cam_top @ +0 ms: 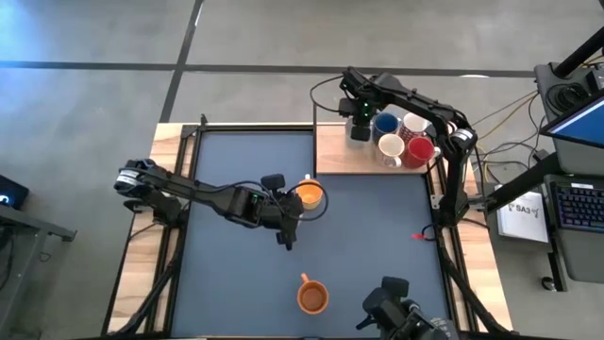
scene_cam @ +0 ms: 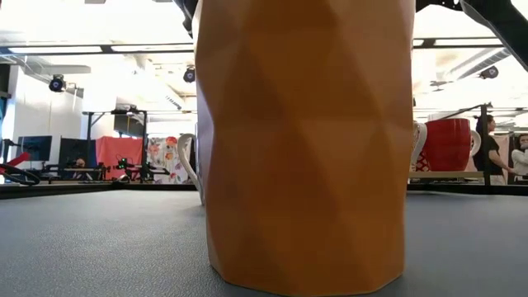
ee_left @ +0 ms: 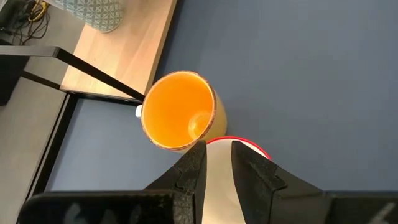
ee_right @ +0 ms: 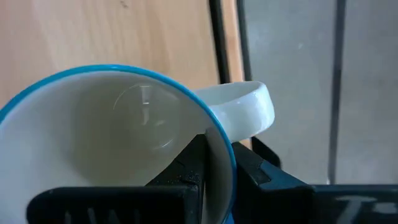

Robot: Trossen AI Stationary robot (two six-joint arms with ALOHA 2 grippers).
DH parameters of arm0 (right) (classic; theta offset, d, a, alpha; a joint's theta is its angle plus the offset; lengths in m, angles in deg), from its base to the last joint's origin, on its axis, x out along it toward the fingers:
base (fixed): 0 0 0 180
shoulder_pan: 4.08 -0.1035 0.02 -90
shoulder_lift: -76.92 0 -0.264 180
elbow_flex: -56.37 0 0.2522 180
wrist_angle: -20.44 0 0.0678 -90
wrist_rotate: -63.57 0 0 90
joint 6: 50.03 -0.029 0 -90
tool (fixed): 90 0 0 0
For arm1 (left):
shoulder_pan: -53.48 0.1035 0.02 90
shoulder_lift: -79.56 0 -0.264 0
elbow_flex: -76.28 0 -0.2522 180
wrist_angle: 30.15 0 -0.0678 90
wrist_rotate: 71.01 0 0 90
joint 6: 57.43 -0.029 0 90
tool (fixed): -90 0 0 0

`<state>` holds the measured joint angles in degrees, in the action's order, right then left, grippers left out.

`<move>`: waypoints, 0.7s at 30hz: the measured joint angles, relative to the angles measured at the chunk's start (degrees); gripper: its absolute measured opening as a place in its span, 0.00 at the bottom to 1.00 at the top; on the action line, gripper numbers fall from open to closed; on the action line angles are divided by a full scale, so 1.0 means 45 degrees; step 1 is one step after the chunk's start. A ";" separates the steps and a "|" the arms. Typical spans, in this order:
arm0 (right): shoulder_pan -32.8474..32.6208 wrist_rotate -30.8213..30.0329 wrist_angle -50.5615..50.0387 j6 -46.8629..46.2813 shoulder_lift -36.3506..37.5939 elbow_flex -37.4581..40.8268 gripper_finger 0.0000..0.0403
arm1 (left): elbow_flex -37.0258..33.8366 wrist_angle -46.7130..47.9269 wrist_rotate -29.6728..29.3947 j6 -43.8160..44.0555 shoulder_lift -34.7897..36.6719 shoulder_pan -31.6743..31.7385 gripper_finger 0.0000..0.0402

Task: Place coffee mugs
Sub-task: Put the green patterned mug on the shelf

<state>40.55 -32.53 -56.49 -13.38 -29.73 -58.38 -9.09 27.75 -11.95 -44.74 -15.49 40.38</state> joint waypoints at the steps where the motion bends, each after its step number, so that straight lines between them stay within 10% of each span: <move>1: 0.0028 -0.0114 0.0077 0.0045 0.0000 0.0000 0.09 | -0.0003 0.0002 0.0000 0.0000 0.0000 0.0008 0.14; 21: 0.0209 -0.0342 0.0476 -0.0145 0.0000 0.0005 0.09 | -0.0003 0.0005 0.0000 -0.0039 0.0000 0.0058 0.14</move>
<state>41.49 -34.07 -54.35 -14.03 -29.73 -58.36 -9.10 27.77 -11.95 -44.91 -15.49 40.64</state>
